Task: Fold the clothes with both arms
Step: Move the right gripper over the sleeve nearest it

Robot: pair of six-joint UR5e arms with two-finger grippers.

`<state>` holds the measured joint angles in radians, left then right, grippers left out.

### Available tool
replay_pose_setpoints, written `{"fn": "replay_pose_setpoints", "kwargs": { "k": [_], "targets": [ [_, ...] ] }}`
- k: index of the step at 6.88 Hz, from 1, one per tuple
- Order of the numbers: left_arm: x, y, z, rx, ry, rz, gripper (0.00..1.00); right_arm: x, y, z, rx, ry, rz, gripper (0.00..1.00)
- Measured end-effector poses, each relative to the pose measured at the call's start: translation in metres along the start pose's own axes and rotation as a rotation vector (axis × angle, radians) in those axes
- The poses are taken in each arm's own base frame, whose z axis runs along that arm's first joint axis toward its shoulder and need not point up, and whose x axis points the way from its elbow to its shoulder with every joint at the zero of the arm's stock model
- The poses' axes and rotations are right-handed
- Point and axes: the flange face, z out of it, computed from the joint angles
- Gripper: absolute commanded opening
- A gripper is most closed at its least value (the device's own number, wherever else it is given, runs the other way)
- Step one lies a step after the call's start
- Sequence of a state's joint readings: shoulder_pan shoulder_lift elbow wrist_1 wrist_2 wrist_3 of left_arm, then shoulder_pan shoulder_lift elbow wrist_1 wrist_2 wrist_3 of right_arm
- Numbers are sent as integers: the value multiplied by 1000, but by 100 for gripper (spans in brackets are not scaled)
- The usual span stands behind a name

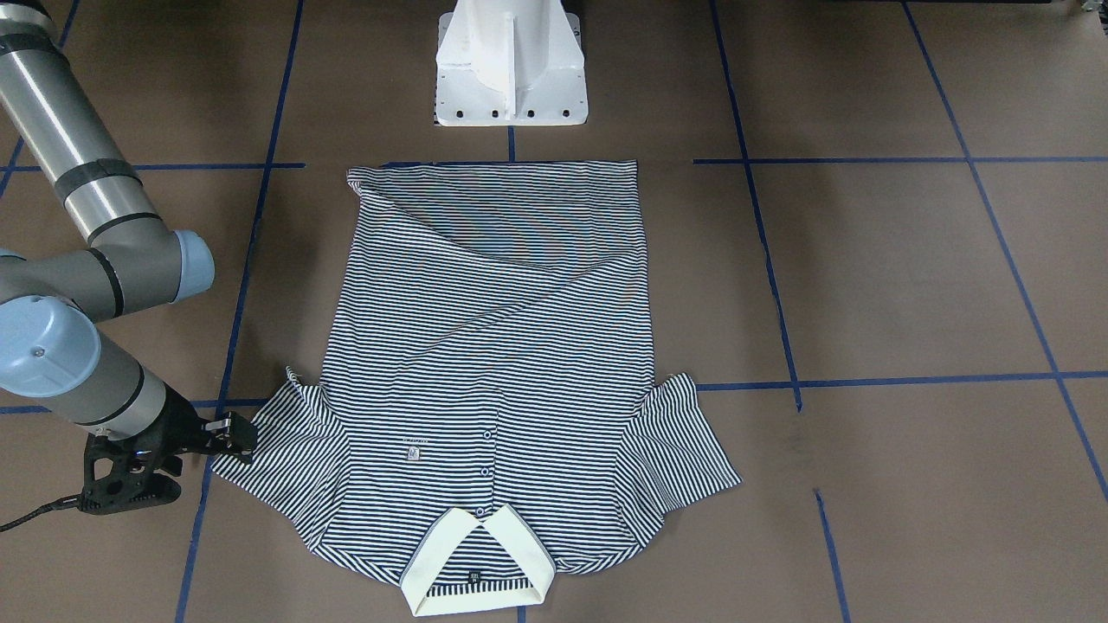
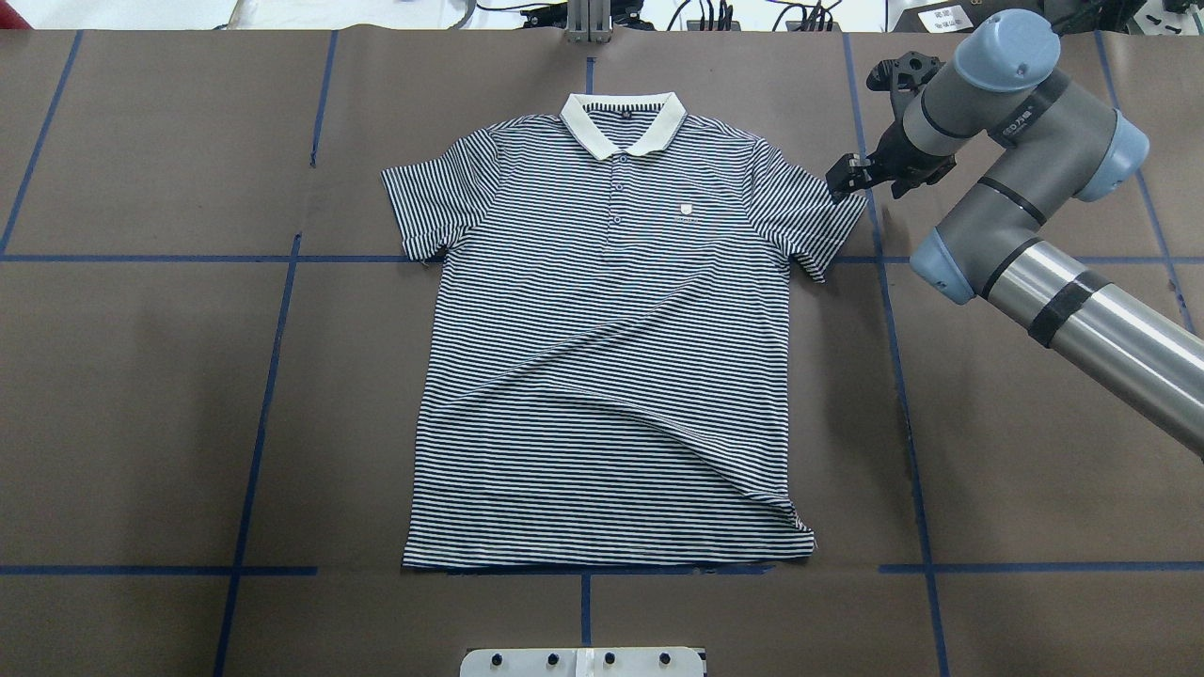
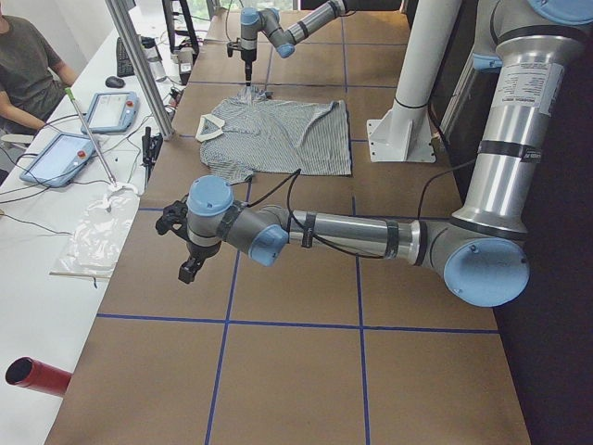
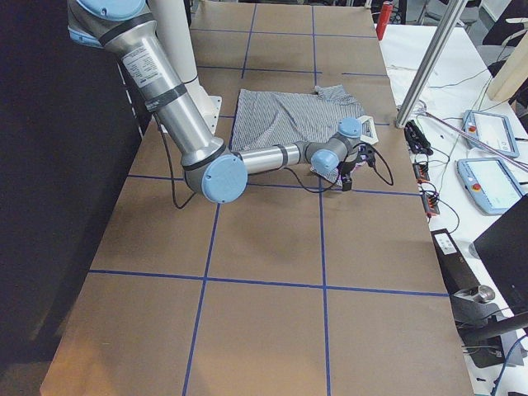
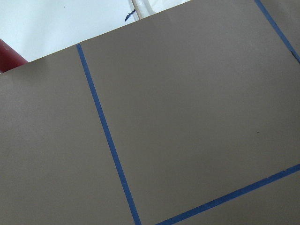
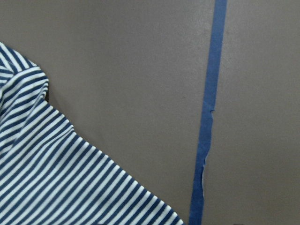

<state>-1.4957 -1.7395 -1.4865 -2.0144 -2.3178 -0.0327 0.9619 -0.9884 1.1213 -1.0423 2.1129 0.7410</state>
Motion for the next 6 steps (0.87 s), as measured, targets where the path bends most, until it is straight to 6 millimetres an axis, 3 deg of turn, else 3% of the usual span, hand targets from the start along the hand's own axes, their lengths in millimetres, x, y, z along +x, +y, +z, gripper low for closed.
{"fn": "replay_pose_setpoints", "kwargs": {
  "k": [1,2,4,6],
  "targets": [
    [0,0,0,0,0,0,100,-1,0,2,-8,6,4,64],
    [0,0,0,0,0,1,100,-3,0,2,-12,9,5,56],
    [0,0,0,1,0,1,100,-5,1,4,-17,11,2,55],
    [0,0,0,1,0,2,100,-6,3,7,-21,11,-4,17]
  ]
}}
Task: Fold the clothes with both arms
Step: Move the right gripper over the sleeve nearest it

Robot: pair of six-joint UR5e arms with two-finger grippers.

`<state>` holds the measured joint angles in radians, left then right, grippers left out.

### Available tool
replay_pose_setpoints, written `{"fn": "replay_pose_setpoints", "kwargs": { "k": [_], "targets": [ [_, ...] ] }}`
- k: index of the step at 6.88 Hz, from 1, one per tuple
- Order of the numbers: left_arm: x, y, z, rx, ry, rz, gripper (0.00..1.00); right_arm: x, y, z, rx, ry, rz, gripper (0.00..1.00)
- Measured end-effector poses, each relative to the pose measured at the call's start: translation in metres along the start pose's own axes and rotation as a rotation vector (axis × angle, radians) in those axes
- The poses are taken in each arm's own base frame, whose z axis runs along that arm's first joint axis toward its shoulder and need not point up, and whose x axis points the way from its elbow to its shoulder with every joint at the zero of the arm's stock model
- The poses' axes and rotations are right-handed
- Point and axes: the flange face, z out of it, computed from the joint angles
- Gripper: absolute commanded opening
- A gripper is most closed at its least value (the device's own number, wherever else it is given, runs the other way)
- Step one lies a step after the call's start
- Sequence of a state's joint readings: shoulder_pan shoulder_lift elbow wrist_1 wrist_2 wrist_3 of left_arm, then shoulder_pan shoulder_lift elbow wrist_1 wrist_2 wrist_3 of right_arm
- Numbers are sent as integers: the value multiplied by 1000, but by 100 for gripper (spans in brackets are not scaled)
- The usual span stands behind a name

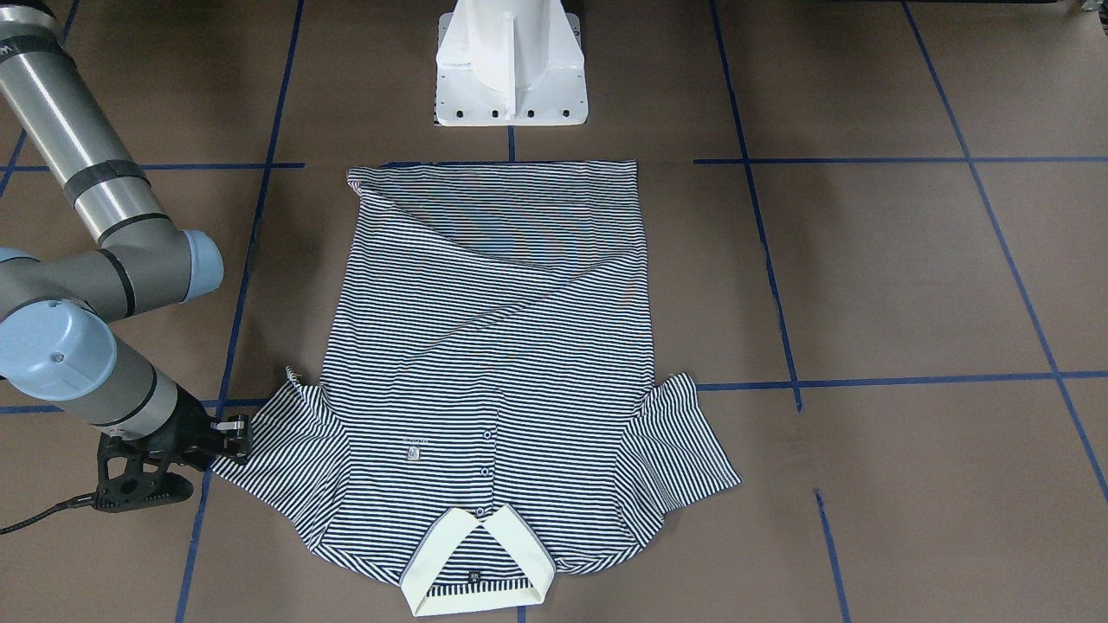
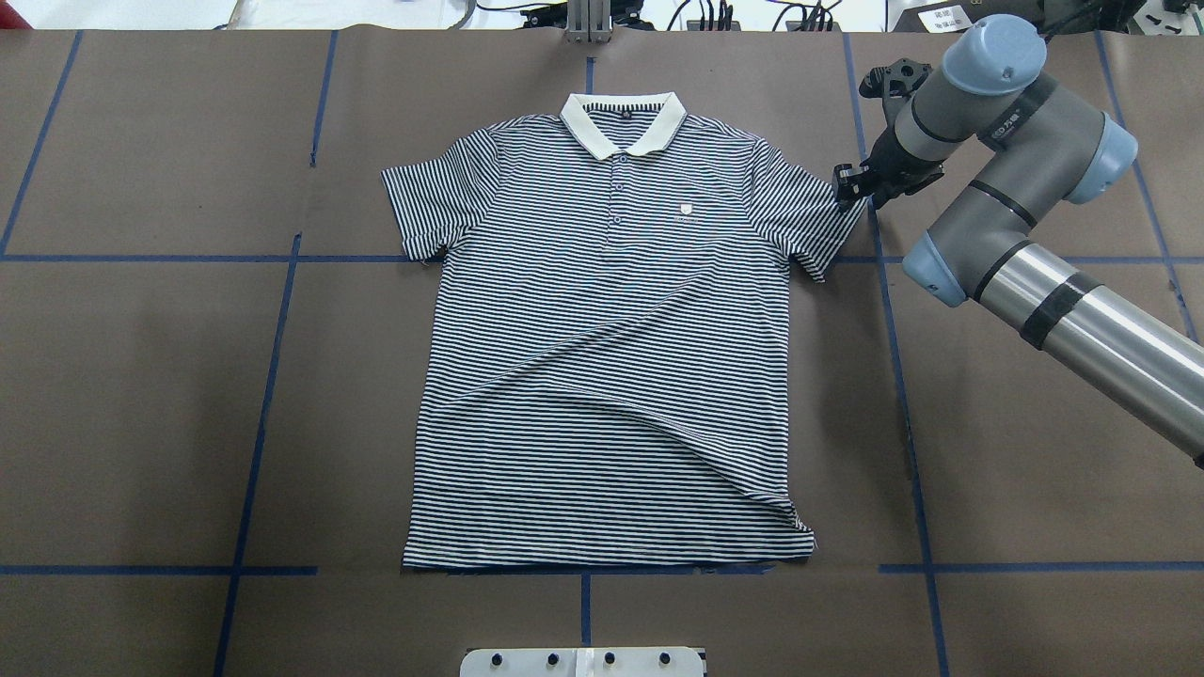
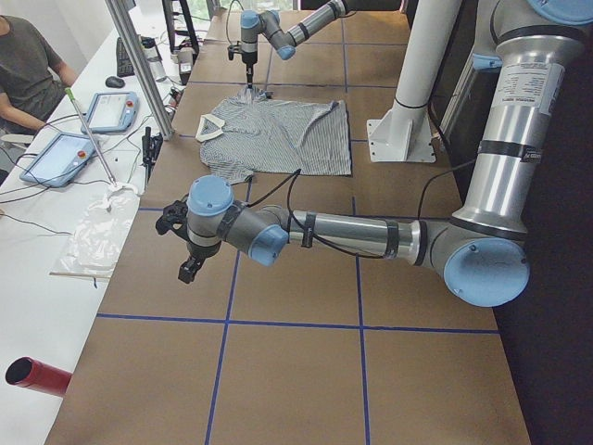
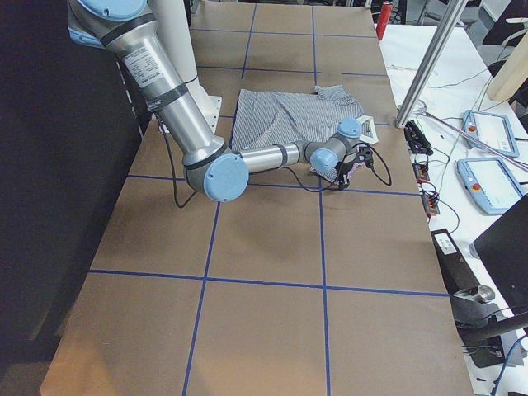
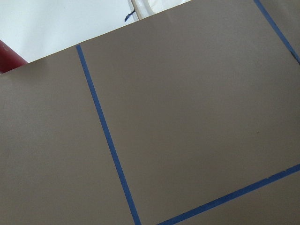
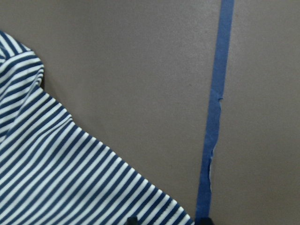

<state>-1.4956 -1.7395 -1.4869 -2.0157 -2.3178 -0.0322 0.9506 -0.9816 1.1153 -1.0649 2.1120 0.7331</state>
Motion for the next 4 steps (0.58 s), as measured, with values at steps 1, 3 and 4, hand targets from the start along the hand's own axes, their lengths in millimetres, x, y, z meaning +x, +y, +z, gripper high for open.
{"fn": "replay_pose_setpoints", "kwargs": {
  "k": [1,3,4],
  "targets": [
    [0,0,0,1,0,1,100,0,0,0,-2,2,0,0],
    [0,-1,-1,1,0,1,100,-1,0,0,-6,4,0,0],
    [1,-1,-1,2,0,1,100,-6,-4,-4,0,0,-2,0]
  ]
}}
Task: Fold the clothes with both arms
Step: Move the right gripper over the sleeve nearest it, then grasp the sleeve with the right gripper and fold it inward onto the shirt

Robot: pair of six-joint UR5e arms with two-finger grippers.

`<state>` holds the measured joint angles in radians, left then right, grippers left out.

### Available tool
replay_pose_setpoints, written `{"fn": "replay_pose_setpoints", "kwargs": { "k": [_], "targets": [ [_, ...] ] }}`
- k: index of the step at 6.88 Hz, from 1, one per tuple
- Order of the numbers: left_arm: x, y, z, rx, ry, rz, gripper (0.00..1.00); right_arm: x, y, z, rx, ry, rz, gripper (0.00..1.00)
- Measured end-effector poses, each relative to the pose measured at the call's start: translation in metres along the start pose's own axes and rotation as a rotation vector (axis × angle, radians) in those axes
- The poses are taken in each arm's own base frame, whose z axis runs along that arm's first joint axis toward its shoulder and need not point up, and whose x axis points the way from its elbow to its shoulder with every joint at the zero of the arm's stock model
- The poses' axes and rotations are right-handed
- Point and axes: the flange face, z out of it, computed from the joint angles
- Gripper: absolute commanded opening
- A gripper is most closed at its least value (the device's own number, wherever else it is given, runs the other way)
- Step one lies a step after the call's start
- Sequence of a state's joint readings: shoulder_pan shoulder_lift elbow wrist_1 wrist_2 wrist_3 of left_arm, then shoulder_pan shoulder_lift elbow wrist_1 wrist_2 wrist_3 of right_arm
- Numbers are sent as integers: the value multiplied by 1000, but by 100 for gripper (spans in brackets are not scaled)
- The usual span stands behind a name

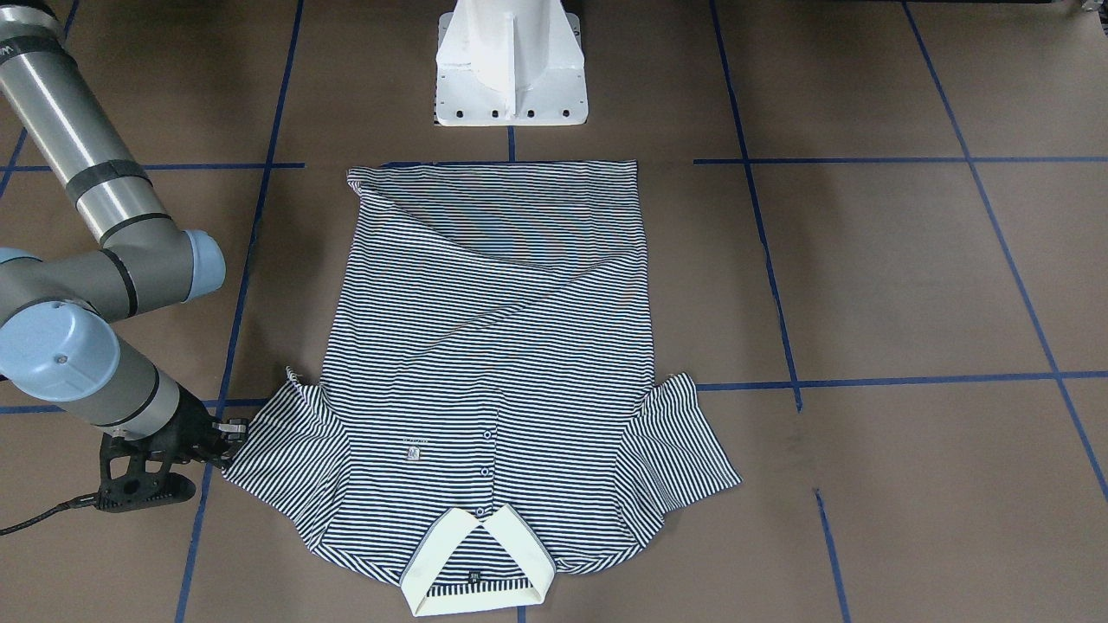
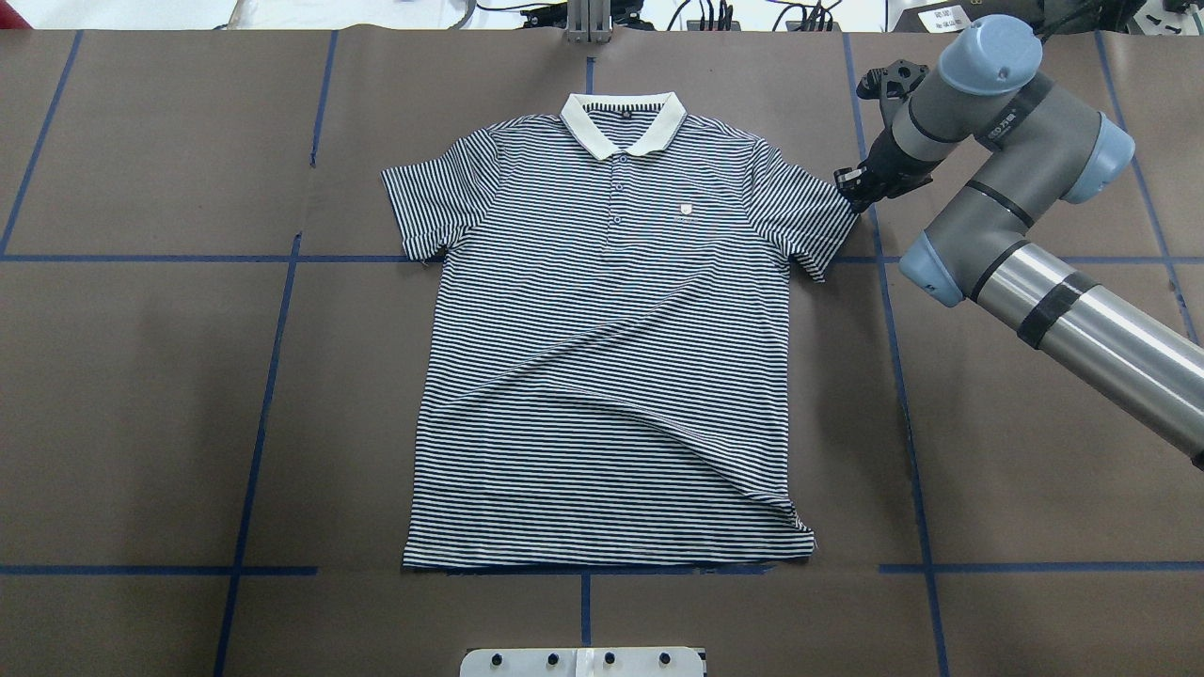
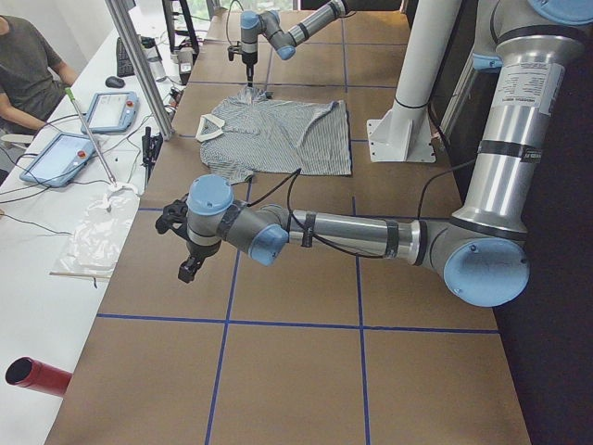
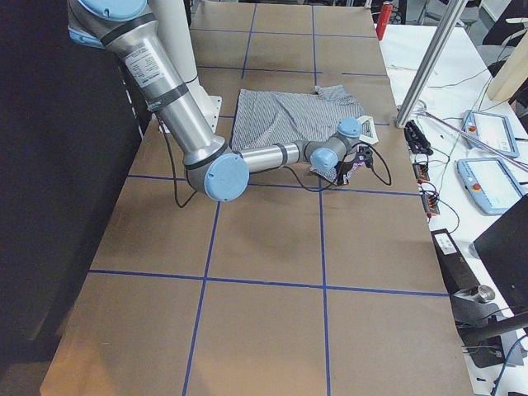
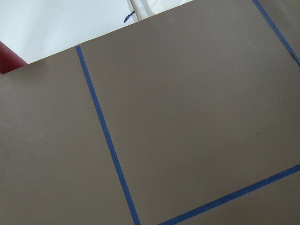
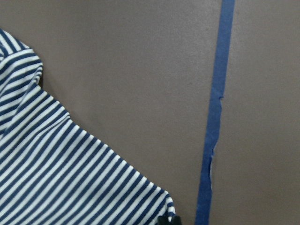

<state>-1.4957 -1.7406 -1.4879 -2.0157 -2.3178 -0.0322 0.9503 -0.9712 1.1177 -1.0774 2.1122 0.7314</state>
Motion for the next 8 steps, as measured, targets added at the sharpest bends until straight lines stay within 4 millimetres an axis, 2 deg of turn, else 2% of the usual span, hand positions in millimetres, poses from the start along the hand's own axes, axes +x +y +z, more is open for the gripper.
{"fn": "replay_pose_setpoints", "kwargs": {
  "k": [1,3,4,5,7,8],
  "targets": [
    [0,0,0,0,0,0,100,-11,-6,-11,18,-15,-7,0],
    [0,0,0,0,0,0,100,-41,-15,-50,70,-79,-42,0],
    [0,0,0,-1,0,-1,100,-58,-13,-66,92,-111,-67,0],
    [-1,0,1,-1,0,-1,100,-79,-6,-74,102,-139,-77,0],
    [-1,0,1,-2,0,-2,100,-134,8,-65,111,-150,-49,0],
    [-1,0,1,-2,0,-1,100,-169,4,-52,146,-111,-43,0]
  ]
}}
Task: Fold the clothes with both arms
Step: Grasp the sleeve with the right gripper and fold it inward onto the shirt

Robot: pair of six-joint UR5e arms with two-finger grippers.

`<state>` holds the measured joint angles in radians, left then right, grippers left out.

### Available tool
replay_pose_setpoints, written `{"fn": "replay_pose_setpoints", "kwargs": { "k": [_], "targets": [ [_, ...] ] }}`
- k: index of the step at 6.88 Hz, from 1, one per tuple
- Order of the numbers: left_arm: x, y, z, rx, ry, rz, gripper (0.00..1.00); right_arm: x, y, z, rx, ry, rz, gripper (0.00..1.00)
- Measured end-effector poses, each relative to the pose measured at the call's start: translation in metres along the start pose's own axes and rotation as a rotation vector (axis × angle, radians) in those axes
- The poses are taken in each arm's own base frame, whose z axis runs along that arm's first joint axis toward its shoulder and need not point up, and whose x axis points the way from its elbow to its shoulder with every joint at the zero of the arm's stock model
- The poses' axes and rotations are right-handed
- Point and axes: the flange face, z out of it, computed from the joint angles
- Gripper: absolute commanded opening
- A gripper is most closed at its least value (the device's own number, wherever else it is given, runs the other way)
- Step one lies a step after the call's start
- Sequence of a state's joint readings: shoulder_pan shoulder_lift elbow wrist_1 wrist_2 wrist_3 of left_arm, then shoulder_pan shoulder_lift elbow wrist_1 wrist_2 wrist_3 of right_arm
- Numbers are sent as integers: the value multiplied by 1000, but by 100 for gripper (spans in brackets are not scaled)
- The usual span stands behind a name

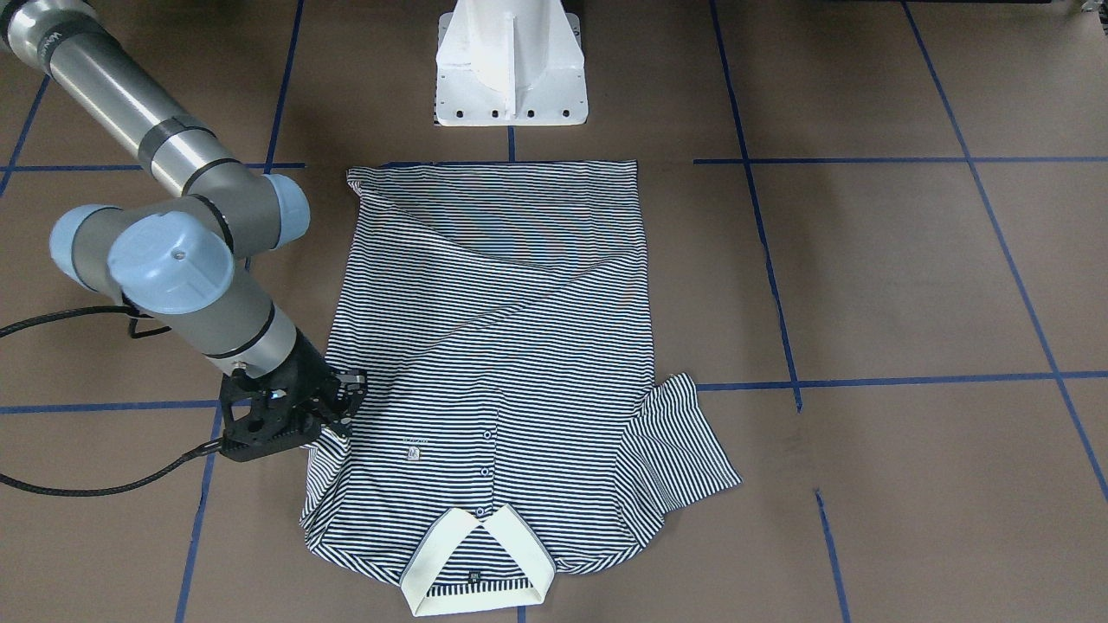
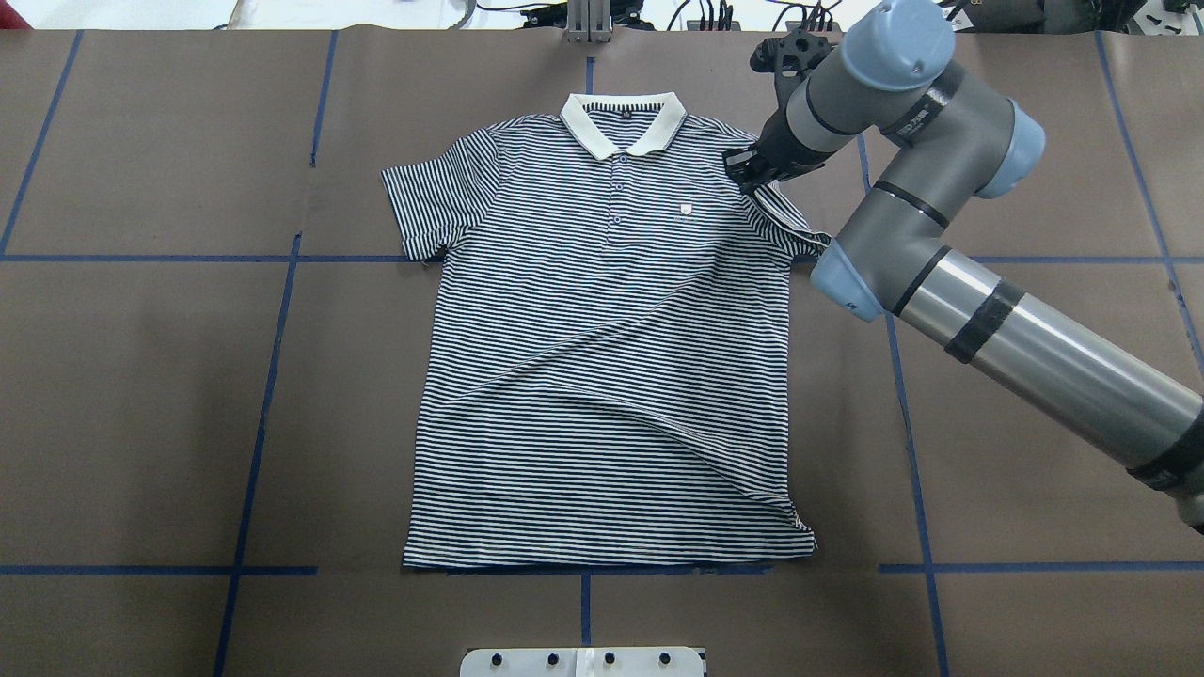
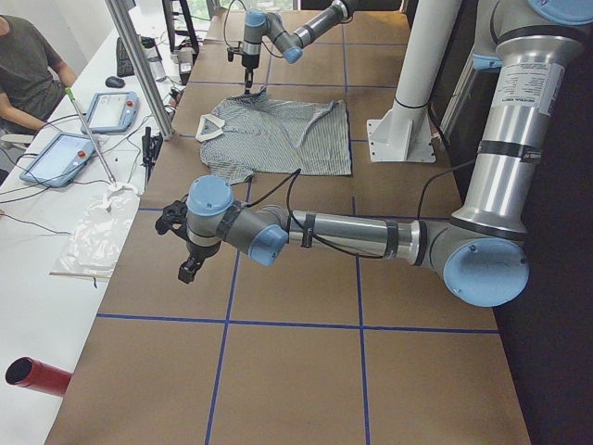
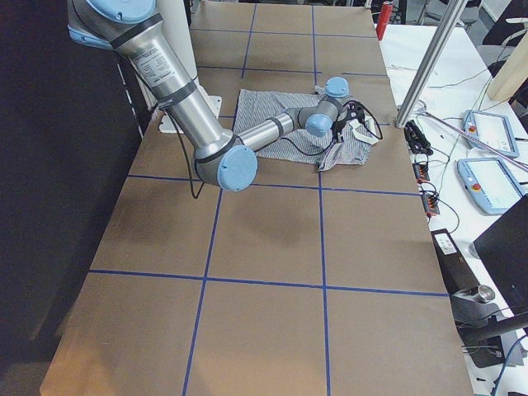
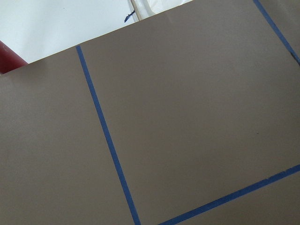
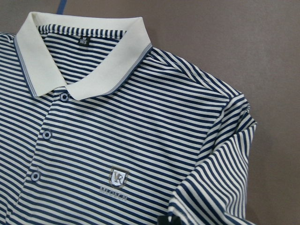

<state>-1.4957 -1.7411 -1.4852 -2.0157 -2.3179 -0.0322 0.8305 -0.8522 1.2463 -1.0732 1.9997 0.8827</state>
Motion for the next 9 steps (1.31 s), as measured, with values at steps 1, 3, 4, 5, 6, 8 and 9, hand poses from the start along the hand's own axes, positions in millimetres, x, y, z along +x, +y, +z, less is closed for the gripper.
{"fn": "replay_pose_setpoints", "kwargs": {
  "k": [1,3,4,5,6,8,9],
  "targets": [
    [0,0,0,0,0,1,100,-31,-11,18,25,39,3,0],
    [2,-3,-1,3,1,3,100,-64,-33,38,40,83,12,100],
    [3,-7,-2,7,1,6,100,-68,-36,39,43,84,13,100],
    [6,-12,-5,16,1,-5,100,-70,-37,39,43,81,16,100],
    [23,-26,-5,31,12,-40,100,-72,-37,34,34,64,26,100],
    [130,-80,28,22,86,-202,100,-57,-20,3,-75,82,96,100],
    [194,-104,49,20,97,-293,100,-35,-6,-25,-130,122,125,100]
  ]
}}
